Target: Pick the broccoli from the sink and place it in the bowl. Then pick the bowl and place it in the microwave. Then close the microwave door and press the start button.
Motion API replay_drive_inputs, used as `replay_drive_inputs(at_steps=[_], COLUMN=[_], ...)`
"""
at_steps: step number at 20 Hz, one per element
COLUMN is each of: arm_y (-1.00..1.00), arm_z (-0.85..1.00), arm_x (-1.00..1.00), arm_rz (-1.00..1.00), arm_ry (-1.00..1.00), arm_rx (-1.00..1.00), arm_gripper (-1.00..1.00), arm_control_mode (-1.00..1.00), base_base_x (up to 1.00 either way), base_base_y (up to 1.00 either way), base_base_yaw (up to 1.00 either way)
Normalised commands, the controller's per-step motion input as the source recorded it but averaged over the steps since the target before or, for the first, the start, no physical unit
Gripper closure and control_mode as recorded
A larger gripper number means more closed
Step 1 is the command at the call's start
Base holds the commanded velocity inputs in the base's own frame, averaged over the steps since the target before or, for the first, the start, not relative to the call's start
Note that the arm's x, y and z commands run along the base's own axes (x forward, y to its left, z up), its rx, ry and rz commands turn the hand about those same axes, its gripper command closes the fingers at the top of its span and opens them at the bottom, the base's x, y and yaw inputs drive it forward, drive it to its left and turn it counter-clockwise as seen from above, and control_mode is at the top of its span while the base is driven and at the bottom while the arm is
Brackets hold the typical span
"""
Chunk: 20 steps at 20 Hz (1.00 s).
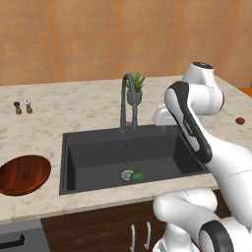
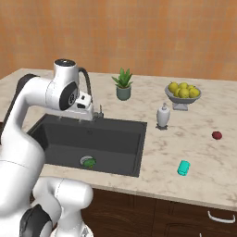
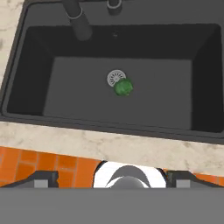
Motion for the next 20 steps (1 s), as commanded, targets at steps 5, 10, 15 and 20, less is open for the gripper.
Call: replay_drive_inputs(at_steps=[5, 10, 15, 20], arm_y=[-0.03, -0.06, 0.0, -0.16], arm_z=[-0.25, -0.14, -0.19, -0.37], arm_x=[-0.26, -0.02, 0.09, 0.43], arm_rz=[-0.18, -0.45, -0.43, -0.07], arm_ry=[0.26, 0.33, 0.24, 0.3], arm_rx=[0.21, 0.29, 0.08, 0.08], arm_gripper=[-1.0, -1.0, -1.0, -1.0], arm_control_mode=[-1.0, -1.0, -1.0, -1.0], base_base_x=[0.0, 0.0, 0.0, 0.0], base_base_y=[0.0, 0.0, 0.0, 0.0], base_base_yaw=[0.0, 0.0, 0.0, 0.0])
